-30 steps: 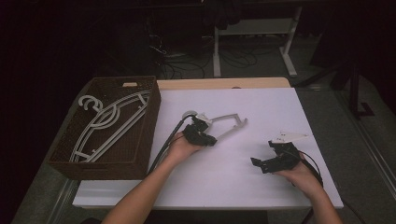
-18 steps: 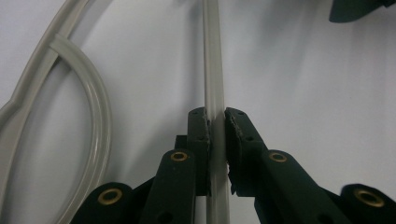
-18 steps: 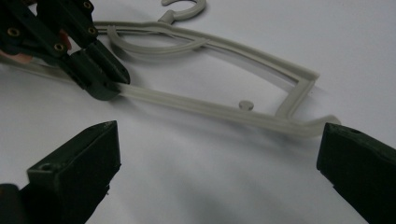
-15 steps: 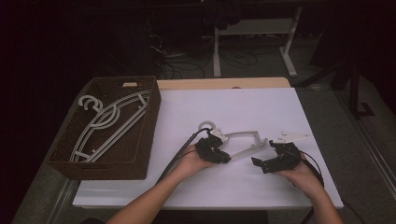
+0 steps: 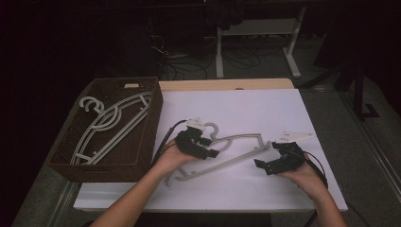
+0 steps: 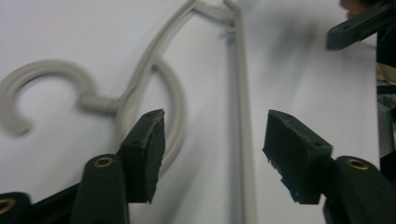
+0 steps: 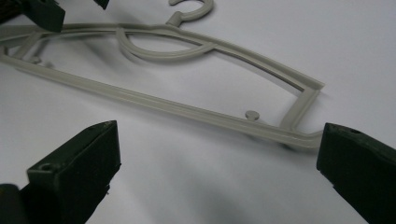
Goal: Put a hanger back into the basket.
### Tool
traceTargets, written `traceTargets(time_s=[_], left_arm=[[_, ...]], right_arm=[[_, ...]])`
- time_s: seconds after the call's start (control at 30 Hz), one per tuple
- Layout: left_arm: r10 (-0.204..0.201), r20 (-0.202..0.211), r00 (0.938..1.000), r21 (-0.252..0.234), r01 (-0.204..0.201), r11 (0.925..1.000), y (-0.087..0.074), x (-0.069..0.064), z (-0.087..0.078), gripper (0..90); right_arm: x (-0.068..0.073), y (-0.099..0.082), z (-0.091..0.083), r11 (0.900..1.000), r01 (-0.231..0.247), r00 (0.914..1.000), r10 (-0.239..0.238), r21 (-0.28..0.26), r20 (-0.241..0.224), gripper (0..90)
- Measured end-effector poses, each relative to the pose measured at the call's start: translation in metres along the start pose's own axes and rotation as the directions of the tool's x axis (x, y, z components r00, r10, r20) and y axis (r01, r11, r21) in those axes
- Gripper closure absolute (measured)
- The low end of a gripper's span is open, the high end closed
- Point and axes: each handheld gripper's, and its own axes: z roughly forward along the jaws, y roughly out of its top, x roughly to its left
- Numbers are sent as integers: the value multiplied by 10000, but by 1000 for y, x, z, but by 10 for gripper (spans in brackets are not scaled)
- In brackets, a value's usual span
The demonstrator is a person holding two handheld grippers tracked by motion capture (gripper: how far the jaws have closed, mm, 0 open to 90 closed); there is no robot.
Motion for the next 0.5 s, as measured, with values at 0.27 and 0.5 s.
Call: traceTargets(time_s=[0.27,0.5], left_arm=[[-572,-259,9980,-438,560,9975,-19,13,-20,255],[-487,-418,9979,-581,462,9972,-19,11,-22,242]], right_arm=[[-2,20,-2,9995,-319,9992,318,40,248,211],[-8,29,11,9976,-404,9986,385,556,353,542]])
